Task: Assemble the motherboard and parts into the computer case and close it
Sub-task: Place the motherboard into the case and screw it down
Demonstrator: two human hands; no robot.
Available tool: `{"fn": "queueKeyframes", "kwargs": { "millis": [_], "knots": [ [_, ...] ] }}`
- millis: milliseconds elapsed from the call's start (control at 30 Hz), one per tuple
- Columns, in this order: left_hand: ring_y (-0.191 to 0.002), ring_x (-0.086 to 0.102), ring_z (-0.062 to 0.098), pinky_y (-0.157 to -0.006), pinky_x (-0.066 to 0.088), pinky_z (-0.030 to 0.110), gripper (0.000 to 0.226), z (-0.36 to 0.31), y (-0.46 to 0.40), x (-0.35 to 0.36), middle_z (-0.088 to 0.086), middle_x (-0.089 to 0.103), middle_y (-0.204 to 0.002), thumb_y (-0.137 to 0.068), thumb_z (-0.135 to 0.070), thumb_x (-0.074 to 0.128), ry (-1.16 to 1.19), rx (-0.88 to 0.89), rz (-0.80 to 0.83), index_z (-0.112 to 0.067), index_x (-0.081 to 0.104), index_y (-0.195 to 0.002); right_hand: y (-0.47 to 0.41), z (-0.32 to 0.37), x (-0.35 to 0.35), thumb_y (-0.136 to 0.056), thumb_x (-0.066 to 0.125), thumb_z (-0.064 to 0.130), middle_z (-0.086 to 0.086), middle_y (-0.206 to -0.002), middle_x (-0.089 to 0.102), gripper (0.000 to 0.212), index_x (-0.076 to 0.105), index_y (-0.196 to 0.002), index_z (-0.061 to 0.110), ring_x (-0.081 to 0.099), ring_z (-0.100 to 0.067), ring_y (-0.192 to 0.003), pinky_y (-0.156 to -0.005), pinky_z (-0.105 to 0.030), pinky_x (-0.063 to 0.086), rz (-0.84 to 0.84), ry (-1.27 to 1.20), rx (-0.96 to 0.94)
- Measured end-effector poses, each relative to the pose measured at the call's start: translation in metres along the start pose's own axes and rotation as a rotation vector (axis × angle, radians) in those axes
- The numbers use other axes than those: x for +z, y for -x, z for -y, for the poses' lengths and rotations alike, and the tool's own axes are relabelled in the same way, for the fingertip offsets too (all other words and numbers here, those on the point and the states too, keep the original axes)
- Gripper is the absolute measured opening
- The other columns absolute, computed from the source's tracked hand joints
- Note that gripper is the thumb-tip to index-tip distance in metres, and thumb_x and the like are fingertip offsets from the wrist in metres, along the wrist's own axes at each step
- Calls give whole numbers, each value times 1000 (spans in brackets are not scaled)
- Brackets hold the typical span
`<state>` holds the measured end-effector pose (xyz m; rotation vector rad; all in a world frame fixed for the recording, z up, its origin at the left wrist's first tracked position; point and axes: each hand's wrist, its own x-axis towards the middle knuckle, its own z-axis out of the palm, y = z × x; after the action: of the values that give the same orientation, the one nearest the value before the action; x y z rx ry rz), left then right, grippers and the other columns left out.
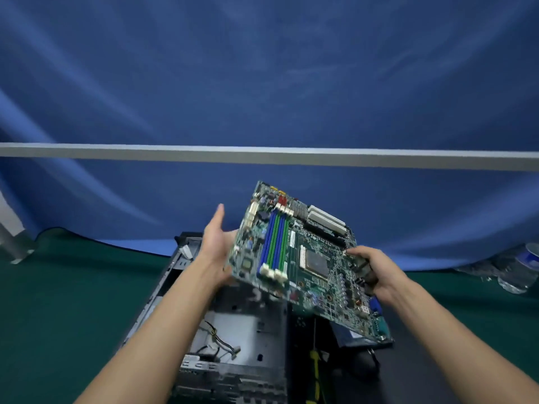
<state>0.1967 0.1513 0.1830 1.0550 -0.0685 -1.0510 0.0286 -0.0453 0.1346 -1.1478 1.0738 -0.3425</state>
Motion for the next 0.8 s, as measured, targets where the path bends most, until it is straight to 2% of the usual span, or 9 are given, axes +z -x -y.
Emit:
{"fn": "queueKeyframes", "kwargs": {
  "millis": [133,233,333,400,467,533,633,767,800],
  "knots": [
    [-119,54,39,-101,40,52,88,-6,19,-34,25,56,-130,-77,-76,41,417,109,226,-6,55,-129,27,5,72,-80,65,17,5,-43,43,22,46,-68,20,39,-8,-35,-43,-26,32,-59,-234,35],
    [-112,60,35,-99,43,51,74,-1,28,-44,21,60,-125,-80,-68,43,420,248,66,-10,62,-122,45,0,126,-79,64,17,1,-60,39,18,48,-71,18,35,-14,-52,-49,-30,35,-70,-297,101],
    [-100,67,30,-78,56,44,68,6,40,-54,14,69,-112,-72,-69,50,423,345,-56,-18,67,-114,60,-11,169,-81,62,16,3,-53,34,22,43,-69,18,29,-11,-49,-51,-27,31,-69,-344,161],
    [-88,71,16,-63,57,33,57,11,50,-63,0,74,-99,-67,-72,54,424,378,-120,-31,69,-104,68,-18,189,-81,61,19,2,-56,34,21,43,-71,17,28,-12,-53,-55,-28,32,-87,-315,160],
    [-84,65,-2,-69,51,26,48,10,54,-72,-20,68,-93,-68,-71,55,319,381,-262,-39,60,-103,73,-22,201,-82,62,19,1,-61,34,22,43,-71,16,30,-14,-54,-54,-28,33,-148,-270,130],
    [-88,55,6,-74,44,30,47,7,51,-81,-10,57,-98,-75,-53,67,205,296,-335,-22,55,-108,79,-23,207,-81,63,20,-3,-65,42,21,44,-74,15,41,-16,-56,-54,-30,43,-146,-266,129],
    [-76,47,11,-74,40,32,21,-5,45,-99,1,50,-89,-77,-7,68,94,176,-407,-3,55,-93,87,-20,209,-87,63,27,-5,-67,58,17,51,-90,14,55,-21,-57,-50,-30,52,-12,-239,155],
    [-102,58,37,-89,49,50,10,-25,40,-126,18,58,-111,-76,9,55,126,48,-365,2,58,-80,90,-23,195,-85,56,59,-5,-65,67,48,55,-86,11,65,-24,-54,-51,-27,50,40,171,78],
    [-93,61,37,-84,51,49,12,-31,40,-134,19,59,-102,-78,12,51,115,21,-325,0,54,-75,91,-24,189,-83,50,67,-6,-66,70,57,55,-81,11,68,-27,-56,-55,-27,50,13,307,51]
  ]
}}
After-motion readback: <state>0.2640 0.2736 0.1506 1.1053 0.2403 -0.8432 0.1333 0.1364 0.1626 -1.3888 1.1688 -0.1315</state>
